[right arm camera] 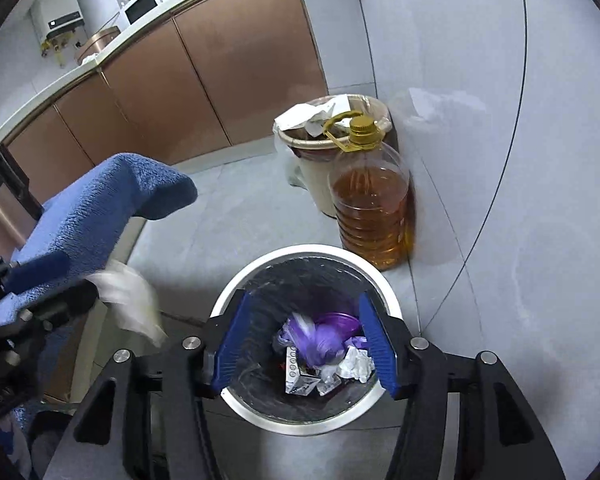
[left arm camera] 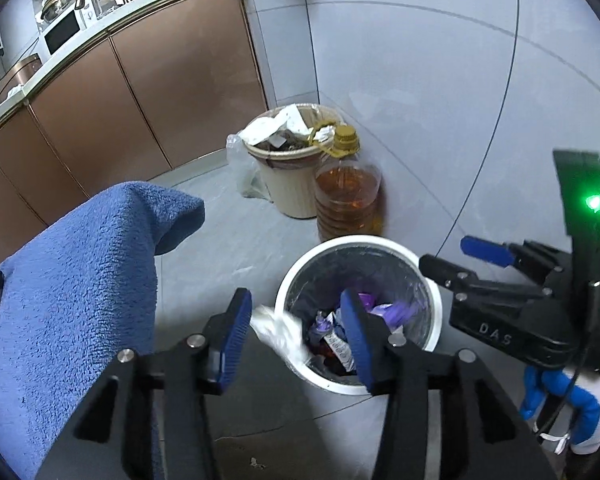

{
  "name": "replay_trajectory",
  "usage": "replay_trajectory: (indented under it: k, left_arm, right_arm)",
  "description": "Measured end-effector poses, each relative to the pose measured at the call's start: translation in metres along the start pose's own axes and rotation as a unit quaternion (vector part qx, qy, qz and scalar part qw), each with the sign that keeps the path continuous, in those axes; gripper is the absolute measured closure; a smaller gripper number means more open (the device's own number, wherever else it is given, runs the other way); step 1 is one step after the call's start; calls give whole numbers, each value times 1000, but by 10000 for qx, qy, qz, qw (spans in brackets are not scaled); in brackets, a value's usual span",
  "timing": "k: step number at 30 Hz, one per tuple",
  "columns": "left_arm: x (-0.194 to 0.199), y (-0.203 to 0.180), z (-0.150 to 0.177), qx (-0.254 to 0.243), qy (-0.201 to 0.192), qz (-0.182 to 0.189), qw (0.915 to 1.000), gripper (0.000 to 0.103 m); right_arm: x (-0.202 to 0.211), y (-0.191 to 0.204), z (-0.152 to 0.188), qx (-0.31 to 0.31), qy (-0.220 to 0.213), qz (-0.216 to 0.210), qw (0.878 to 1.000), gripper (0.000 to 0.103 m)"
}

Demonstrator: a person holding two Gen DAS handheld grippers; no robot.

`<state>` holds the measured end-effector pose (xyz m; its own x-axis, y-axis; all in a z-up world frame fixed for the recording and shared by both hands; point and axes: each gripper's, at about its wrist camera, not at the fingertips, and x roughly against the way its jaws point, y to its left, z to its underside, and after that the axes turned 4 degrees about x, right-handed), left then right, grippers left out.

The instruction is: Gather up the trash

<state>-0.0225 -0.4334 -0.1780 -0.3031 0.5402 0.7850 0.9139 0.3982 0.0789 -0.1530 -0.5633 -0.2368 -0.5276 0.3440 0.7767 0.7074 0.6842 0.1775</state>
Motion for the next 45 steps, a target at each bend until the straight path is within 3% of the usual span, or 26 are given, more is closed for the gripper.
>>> replay_trajectory:
  k: [13, 19, 24, 27, 32, 37, 45]
  left_arm:
    - [57, 62, 7, 831, -524, -260, 9948, 58]
    - [80, 95, 29, 1178, -636, -462, 9899, 57]
    - [82, 126, 50, 1704, -577, -657, 9815, 57]
    - [78, 145, 58, 1997, -596, -884, 9740, 57]
    - [72, 169, 68, 2258, -686, -1234, 9639, 57]
    - [60, 191, 79, 2570, -688, -1256, 9557, 57]
    - [40, 217, 91, 3074, -658, -787, 9460, 57]
  right_arm:
    - [31, 20, -12, 168, -332, 10, 9993, 39]
    - [36, 48, -8, 442, -293, -441, 9976, 39]
    - [15, 86, 6, 990, 308, -1387, 9849, 39]
    - [-7, 114, 19, 1422, 711, -1568, 9748, 39]
    - [-55, 158, 46, 2072, 1341, -1641, 9551, 42]
    - [-108, 190, 70, 2526, 1955, -1600, 9340, 43]
    - [-187, 212, 100, 2669, 2781, -1447, 9113, 43]
